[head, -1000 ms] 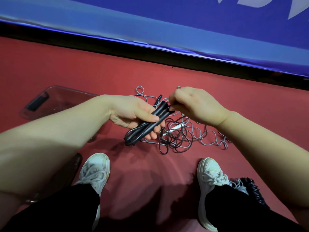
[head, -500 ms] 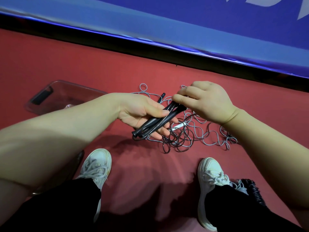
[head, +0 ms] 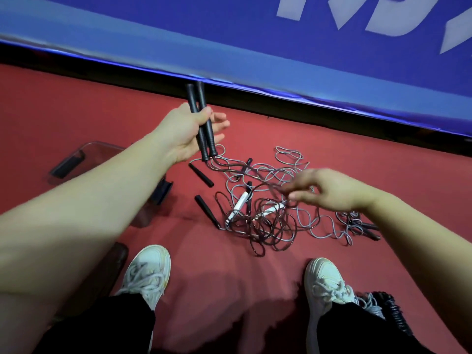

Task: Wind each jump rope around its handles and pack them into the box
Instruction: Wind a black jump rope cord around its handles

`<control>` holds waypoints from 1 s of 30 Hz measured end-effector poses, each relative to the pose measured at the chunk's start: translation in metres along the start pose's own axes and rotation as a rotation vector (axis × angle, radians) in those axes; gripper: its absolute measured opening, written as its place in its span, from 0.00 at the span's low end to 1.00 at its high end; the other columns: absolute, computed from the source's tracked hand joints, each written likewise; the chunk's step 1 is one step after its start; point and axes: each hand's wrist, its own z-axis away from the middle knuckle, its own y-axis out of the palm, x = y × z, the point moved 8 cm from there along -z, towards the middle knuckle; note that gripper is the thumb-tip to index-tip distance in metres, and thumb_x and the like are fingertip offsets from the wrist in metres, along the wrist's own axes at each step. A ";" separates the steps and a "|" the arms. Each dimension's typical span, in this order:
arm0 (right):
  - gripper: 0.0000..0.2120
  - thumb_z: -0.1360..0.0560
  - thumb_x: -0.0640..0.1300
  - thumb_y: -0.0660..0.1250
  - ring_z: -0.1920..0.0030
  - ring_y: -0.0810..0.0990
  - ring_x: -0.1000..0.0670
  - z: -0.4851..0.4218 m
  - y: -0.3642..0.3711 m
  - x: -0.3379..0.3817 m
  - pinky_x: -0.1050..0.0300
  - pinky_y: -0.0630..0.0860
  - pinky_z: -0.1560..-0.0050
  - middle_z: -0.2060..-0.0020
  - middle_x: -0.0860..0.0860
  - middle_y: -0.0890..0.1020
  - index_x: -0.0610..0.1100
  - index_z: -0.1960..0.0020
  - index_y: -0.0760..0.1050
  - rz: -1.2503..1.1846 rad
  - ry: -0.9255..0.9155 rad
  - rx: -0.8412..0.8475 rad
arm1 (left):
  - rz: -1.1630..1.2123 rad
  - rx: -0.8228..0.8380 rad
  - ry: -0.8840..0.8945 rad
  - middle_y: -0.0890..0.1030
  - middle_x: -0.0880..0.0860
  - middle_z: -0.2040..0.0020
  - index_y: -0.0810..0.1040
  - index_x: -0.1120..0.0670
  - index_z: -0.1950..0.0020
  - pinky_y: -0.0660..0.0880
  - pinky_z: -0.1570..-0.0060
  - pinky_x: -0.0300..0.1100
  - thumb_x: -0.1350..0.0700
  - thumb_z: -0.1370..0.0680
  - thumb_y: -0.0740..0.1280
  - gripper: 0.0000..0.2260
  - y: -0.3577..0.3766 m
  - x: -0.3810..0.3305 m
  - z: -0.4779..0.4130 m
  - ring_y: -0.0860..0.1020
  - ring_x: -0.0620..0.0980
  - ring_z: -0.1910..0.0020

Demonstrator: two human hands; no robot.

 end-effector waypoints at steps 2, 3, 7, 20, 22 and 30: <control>0.24 0.25 0.60 0.58 0.47 0.79 0.47 0.000 0.023 -0.011 0.55 0.73 0.43 0.50 0.49 0.81 0.43 0.45 0.79 -0.194 0.189 0.158 | -0.061 -0.020 0.093 0.79 0.54 0.56 0.67 0.55 0.52 0.79 0.50 0.50 0.62 0.17 0.55 0.06 0.005 -0.015 0.001 0.82 0.50 0.58; 0.20 0.23 0.57 0.58 0.45 0.78 0.49 -0.007 0.021 -0.010 0.58 0.71 0.42 0.48 0.50 0.80 0.43 0.44 0.78 -0.274 0.215 0.067 | -0.084 0.008 0.127 0.79 0.54 0.56 0.67 0.54 0.52 0.79 0.49 0.50 0.62 0.17 0.55 0.06 0.012 -0.018 0.003 0.82 0.50 0.58; 0.15 0.20 0.47 0.59 0.41 0.73 0.58 -0.035 -0.023 0.023 0.68 0.64 0.40 0.41 0.51 0.78 0.43 0.36 0.74 -0.382 0.108 -0.380 | -0.193 0.145 0.202 0.78 0.54 0.57 0.68 0.55 0.51 0.79 0.49 0.47 0.64 0.18 0.56 0.05 0.046 -0.023 0.020 0.81 0.49 0.59; 0.14 0.20 0.53 0.50 0.43 0.72 0.53 -0.063 -0.003 0.076 0.57 0.64 0.33 0.52 0.55 0.74 0.50 0.53 0.72 -0.861 -0.107 -0.082 | 0.425 0.130 -0.069 0.72 0.52 0.66 0.69 0.58 0.56 0.80 0.56 0.47 0.63 0.18 0.56 0.07 0.049 -0.027 0.015 0.75 0.46 0.71; 0.13 0.20 0.49 0.49 0.57 0.75 0.51 -0.062 0.000 0.088 0.58 0.73 0.46 0.63 0.54 0.75 0.45 0.54 0.69 -1.101 -0.159 -0.032 | 0.521 0.035 -0.144 0.71 0.52 0.66 0.69 0.59 0.58 0.78 0.57 0.48 0.62 0.18 0.56 0.09 0.042 -0.016 0.010 0.75 0.46 0.75; 0.15 0.17 0.46 0.50 0.74 0.59 0.55 -0.061 -0.025 0.064 0.61 0.56 0.71 0.73 0.53 0.64 0.45 0.61 0.65 -1.077 0.067 -0.130 | -0.502 0.027 -0.499 0.82 0.58 0.49 0.71 0.59 0.36 0.74 0.45 0.50 0.47 0.21 0.62 0.20 -0.032 0.043 0.021 0.81 0.54 0.51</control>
